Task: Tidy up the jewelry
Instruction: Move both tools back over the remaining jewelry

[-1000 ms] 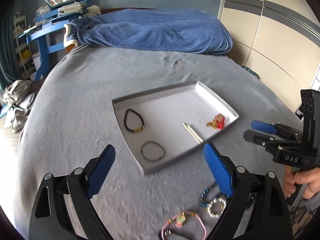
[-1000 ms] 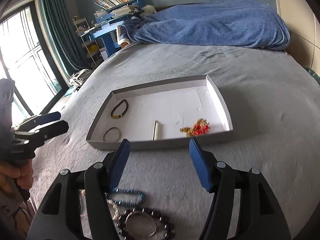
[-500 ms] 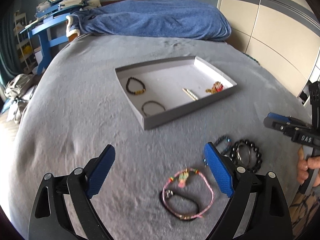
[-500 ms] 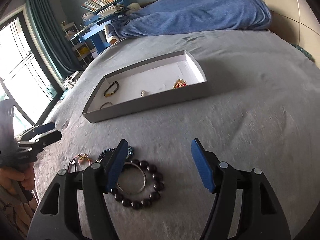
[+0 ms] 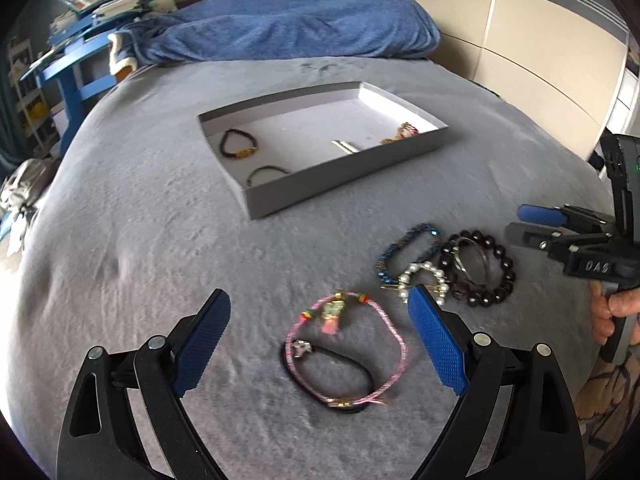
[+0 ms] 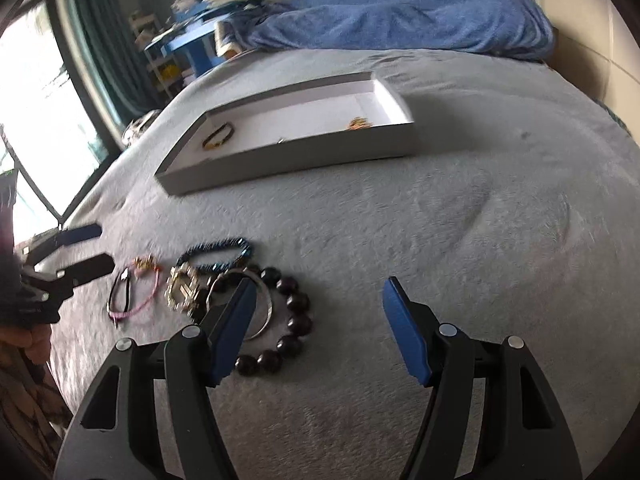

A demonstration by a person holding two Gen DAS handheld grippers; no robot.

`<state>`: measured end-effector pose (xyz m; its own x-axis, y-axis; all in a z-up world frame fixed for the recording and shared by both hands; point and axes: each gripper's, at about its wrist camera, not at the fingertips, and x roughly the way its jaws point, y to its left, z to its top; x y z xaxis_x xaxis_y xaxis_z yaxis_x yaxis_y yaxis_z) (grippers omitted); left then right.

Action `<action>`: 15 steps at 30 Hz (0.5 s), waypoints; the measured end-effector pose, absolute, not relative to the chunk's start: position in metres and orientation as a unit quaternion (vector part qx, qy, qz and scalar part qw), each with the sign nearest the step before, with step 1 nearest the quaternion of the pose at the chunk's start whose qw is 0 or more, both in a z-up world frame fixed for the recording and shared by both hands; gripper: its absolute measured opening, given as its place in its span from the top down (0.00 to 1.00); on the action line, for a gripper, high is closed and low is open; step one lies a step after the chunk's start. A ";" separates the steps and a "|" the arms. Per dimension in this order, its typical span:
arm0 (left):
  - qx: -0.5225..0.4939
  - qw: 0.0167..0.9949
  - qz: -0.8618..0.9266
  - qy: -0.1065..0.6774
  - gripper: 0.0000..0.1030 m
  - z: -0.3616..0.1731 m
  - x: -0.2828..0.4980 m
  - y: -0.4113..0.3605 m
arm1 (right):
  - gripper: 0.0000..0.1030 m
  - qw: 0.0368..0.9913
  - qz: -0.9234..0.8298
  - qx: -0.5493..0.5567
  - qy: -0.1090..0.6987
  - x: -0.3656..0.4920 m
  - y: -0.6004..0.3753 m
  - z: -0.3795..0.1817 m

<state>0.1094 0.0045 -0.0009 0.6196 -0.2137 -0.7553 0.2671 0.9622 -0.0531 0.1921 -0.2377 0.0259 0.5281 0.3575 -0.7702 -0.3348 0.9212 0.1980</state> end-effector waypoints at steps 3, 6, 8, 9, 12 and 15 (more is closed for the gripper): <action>0.042 0.897 -0.148 0.415 0.13 -0.003 0.107 -0.006 | 0.36 0.872 0.210 -0.007 0.443 0.186 -0.228 0.023; 0.059 0.893 -0.162 0.416 0.13 -0.007 0.106 -0.019 | 0.36 0.869 0.216 -0.016 0.444 0.184 -0.223 0.021; 0.070 0.890 -0.171 0.416 0.13 -0.011 0.105 -0.027 | 0.36 0.868 0.217 -0.016 0.446 0.184 -0.222 0.019; 0.074 0.889 -0.175 0.417 0.15 -0.013 0.105 -0.032 | 0.36 0.867 0.216 -0.015 0.448 0.184 -0.223 0.018; 0.080 0.883 -0.186 0.424 0.22 -0.019 0.108 -0.042 | 0.36 0.867 0.212 -0.010 0.450 0.184 -0.228 0.016; 0.097 0.878 -0.196 0.426 0.28 -0.023 0.110 -0.054 | 0.36 0.868 0.208 -0.002 0.452 0.185 -0.235 0.015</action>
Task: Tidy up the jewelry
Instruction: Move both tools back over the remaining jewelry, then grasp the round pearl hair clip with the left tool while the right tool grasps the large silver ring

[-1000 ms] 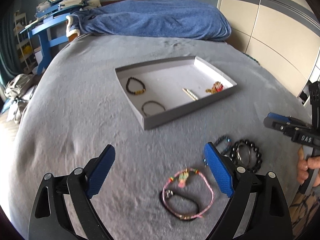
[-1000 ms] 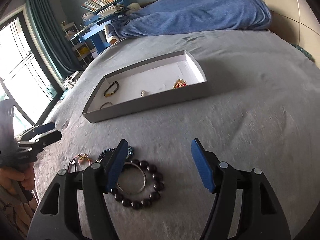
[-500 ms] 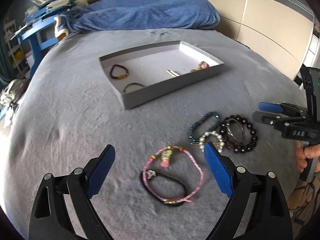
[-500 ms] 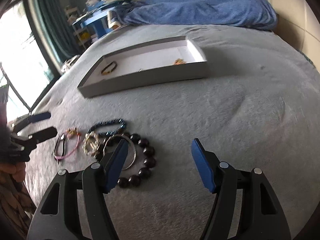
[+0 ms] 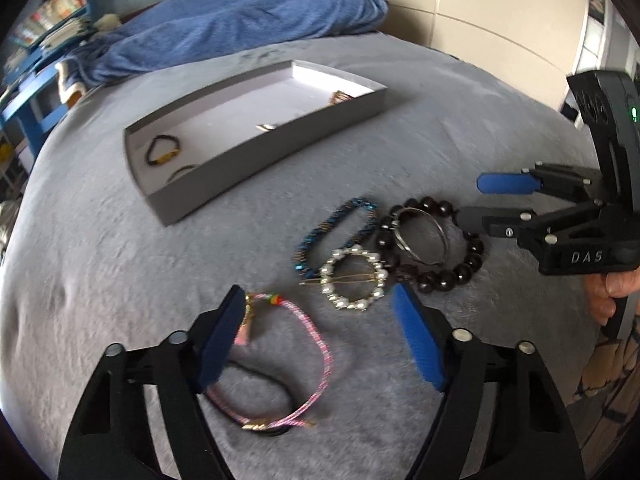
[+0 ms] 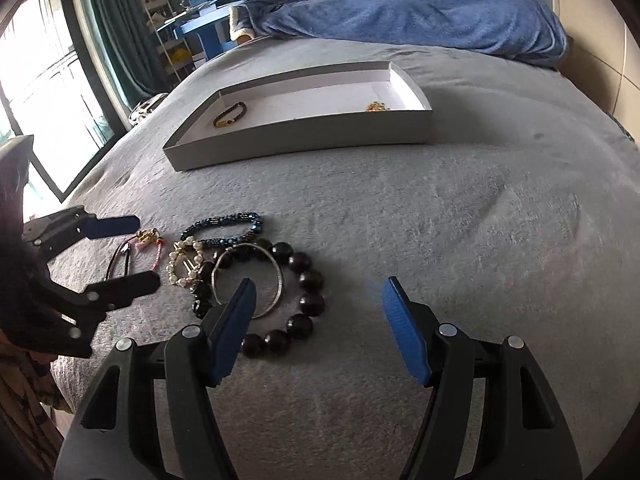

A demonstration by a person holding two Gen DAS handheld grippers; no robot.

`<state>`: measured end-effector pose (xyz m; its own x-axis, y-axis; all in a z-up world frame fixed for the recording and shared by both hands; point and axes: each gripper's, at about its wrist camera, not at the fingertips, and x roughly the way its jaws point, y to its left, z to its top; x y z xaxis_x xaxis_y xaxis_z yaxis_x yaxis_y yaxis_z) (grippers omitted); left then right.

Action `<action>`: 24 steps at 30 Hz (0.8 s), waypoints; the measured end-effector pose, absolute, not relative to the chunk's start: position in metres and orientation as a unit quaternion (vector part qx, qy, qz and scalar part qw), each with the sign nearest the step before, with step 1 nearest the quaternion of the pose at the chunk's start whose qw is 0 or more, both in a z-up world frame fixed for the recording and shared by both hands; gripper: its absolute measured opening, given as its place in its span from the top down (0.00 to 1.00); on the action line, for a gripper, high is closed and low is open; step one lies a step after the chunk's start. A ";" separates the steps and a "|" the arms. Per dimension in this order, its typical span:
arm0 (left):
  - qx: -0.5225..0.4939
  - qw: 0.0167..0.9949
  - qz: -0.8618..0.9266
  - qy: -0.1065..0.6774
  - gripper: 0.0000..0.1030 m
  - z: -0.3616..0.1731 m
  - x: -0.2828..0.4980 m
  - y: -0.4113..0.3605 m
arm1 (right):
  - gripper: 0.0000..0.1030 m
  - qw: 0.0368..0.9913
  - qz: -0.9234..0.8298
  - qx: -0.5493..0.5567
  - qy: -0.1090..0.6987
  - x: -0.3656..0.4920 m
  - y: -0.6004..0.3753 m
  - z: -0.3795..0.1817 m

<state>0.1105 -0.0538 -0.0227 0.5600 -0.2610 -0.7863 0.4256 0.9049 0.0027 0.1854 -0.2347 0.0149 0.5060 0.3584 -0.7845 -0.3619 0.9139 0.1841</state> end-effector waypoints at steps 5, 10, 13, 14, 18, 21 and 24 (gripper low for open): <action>0.139 0.868 -0.198 0.433 0.31 -0.035 0.115 -0.072 | 0.36 0.869 0.202 0.014 0.452 0.186 -0.244 0.014; 0.150 0.867 -0.194 0.434 0.36 -0.041 0.121 -0.074 | 0.36 0.869 0.201 0.024 0.453 0.187 -0.248 0.013; 0.155 0.862 -0.202 0.437 0.50 -0.042 0.122 -0.077 | 0.36 0.868 0.203 0.025 0.454 0.187 -0.247 0.012; 0.159 0.862 -0.204 0.435 0.50 -0.041 0.121 -0.078 | 0.36 0.867 0.204 0.023 0.454 0.186 -0.246 0.012; 0.154 0.868 -0.206 0.424 0.50 -0.030 0.116 -0.072 | 0.36 0.867 0.209 0.018 0.453 0.186 -0.241 0.013; 0.133 0.879 -0.198 0.413 0.50 -0.017 0.116 -0.060 | 0.36 0.865 0.214 0.017 0.453 0.186 -0.238 0.012; 0.103 0.890 -0.188 0.402 0.50 -0.004 0.118 -0.043 | 0.38 0.864 0.224 0.015 0.450 0.186 -0.231 0.014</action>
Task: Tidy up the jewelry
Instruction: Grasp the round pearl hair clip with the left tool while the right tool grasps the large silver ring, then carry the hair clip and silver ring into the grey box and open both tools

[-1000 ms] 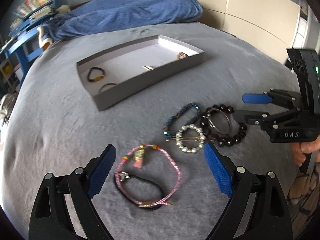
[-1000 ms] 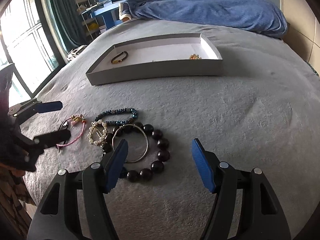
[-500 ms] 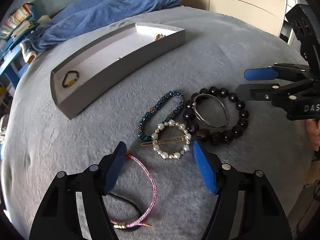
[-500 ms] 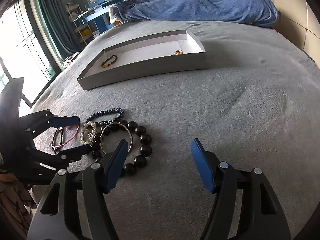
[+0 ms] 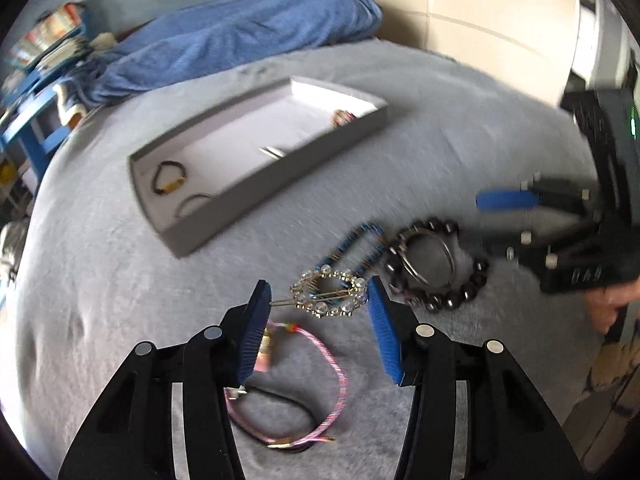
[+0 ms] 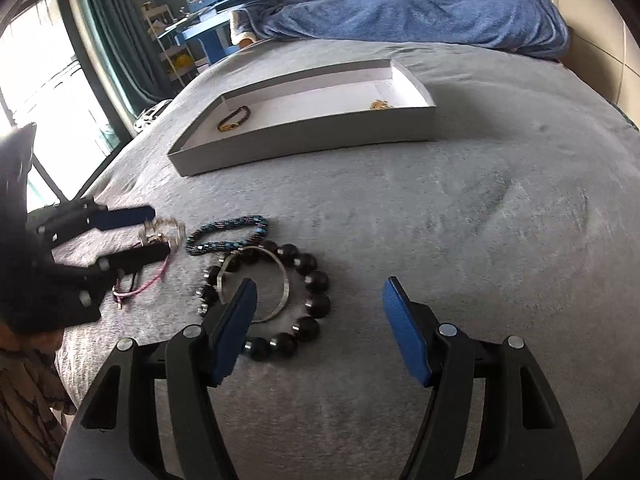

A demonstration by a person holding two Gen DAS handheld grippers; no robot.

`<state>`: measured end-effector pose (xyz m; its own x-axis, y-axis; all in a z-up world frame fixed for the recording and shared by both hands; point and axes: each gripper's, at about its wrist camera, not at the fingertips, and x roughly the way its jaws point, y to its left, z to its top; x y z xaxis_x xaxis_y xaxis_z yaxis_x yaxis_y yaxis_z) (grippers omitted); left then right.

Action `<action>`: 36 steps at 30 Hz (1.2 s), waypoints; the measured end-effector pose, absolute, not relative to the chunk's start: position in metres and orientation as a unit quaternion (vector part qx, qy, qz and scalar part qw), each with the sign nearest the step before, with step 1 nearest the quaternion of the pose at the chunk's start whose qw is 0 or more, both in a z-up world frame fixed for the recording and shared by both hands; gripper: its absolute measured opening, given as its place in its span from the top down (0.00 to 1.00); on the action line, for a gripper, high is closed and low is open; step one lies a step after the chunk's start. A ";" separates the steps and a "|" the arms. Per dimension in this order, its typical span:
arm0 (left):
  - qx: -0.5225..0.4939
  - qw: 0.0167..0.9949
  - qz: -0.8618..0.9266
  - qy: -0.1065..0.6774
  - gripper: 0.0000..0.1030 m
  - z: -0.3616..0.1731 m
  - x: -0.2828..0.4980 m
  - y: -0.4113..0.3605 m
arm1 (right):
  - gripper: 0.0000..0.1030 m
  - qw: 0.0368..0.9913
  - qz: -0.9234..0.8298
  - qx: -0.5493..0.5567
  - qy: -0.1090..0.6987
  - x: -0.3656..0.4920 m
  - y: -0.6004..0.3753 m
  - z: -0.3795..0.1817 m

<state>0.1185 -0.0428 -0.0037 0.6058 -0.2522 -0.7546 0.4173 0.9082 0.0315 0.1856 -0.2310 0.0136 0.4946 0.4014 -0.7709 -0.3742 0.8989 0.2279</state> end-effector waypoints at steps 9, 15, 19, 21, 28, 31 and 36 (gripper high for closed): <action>0.060 0.907 -0.161 0.383 0.50 0.019 0.126 -0.011 | 0.43 0.856 0.248 0.000 0.454 0.183 -0.211 0.012; 0.061 0.907 -0.160 0.385 0.50 0.017 0.121 -0.007 | 0.43 0.853 0.252 0.016 0.456 0.188 -0.205 0.013; 0.059 0.909 -0.160 0.382 0.50 0.020 0.118 -0.004 | 0.43 0.858 0.258 0.011 0.445 0.187 -0.198 0.020; 0.057 0.909 -0.160 0.382 0.50 0.020 0.119 -0.003 | 0.43 0.856 0.264 0.009 0.444 0.186 -0.196 0.021; 0.064 0.907 -0.165 0.383 0.50 0.019 0.118 -0.006 | 0.44 0.845 0.263 -0.002 0.465 0.191 -0.190 0.008; 0.063 0.907 -0.164 0.383 0.50 0.019 0.118 -0.007 | 0.45 0.844 0.262 -0.002 0.469 0.195 -0.187 0.004; 0.063 0.907 -0.165 0.383 0.50 0.019 0.118 -0.007 | 0.54 0.844 0.262 -0.005 0.468 0.199 -0.185 0.001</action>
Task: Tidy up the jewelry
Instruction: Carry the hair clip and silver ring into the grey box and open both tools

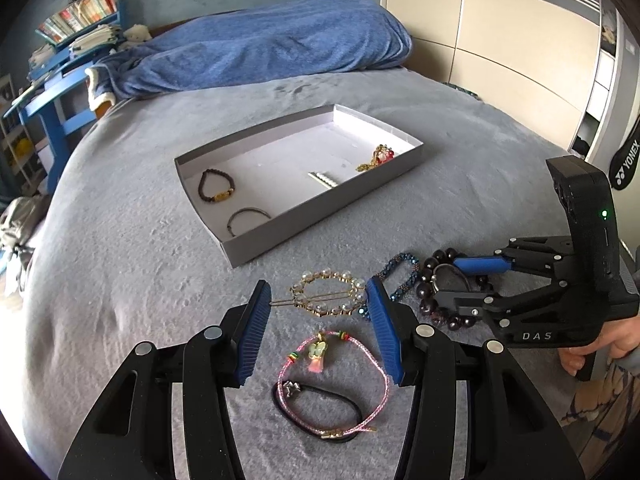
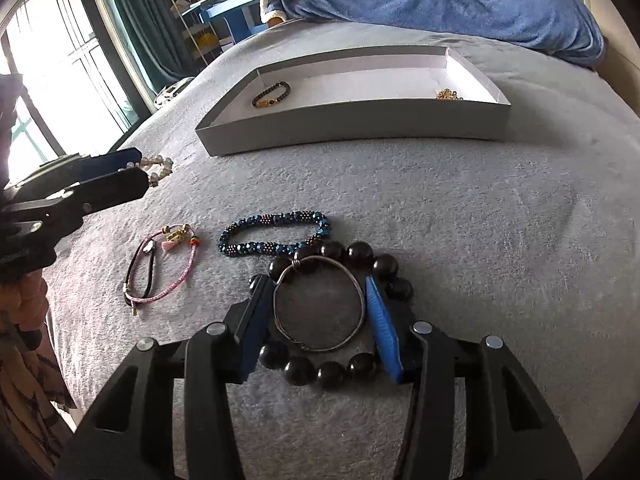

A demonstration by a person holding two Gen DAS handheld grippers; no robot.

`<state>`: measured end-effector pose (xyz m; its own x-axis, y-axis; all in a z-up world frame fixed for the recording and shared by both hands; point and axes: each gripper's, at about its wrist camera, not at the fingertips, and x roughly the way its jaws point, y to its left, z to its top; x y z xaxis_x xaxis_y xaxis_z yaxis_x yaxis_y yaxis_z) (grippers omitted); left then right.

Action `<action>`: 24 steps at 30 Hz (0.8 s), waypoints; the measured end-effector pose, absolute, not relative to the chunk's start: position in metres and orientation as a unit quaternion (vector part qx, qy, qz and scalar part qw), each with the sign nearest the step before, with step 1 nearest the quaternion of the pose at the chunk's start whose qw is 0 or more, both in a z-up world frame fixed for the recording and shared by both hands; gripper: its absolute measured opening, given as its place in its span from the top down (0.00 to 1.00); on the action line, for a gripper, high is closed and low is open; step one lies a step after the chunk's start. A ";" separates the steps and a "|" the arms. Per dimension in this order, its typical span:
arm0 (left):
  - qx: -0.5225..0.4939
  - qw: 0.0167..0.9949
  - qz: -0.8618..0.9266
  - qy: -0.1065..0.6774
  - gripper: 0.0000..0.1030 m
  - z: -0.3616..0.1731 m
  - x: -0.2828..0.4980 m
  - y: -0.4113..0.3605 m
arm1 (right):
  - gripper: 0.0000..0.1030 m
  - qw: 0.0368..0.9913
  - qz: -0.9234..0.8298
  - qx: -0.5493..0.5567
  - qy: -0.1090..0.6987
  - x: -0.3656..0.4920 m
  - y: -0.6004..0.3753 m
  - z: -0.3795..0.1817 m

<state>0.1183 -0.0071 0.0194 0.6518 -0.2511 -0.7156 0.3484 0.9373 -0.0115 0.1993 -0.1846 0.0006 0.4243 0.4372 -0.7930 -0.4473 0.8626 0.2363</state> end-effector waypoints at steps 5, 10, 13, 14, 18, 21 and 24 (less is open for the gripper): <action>0.060 0.908 -0.167 0.380 0.50 0.021 0.121 -0.009 | 0.54 0.845 0.269 0.003 0.463 0.198 -0.185 0.007; 0.060 0.909 -0.167 0.378 0.50 0.025 0.130 -0.011 | 0.54 0.856 0.274 0.020 0.437 0.202 -0.188 0.031; 0.058 0.908 -0.167 0.379 0.50 0.029 0.139 -0.012 | 0.54 0.862 0.276 0.026 0.424 0.212 -0.187 0.046; 0.059 0.908 -0.167 0.379 0.50 0.031 0.143 -0.012 | 0.54 0.864 0.279 0.026 0.418 0.217 -0.185 0.052; 0.062 0.911 -0.161 0.374 0.50 0.040 0.161 -0.011 | 0.54 0.871 0.285 0.026 0.399 0.237 -0.182 0.076; 0.050 0.914 -0.152 0.372 0.50 0.047 0.180 -0.005 | 0.54 0.877 0.286 0.028 0.386 0.254 -0.181 0.094; 0.038 0.916 -0.142 0.373 0.50 0.052 0.200 0.001 | 0.54 0.881 0.284 0.031 0.378 0.271 -0.180 0.105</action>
<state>0.2002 0.0007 0.0520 0.6813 -0.2312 -0.6945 0.2879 0.9570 -0.0362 0.2711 -0.1800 0.1053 0.5528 0.5239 -0.6480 -0.4775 0.8365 0.2690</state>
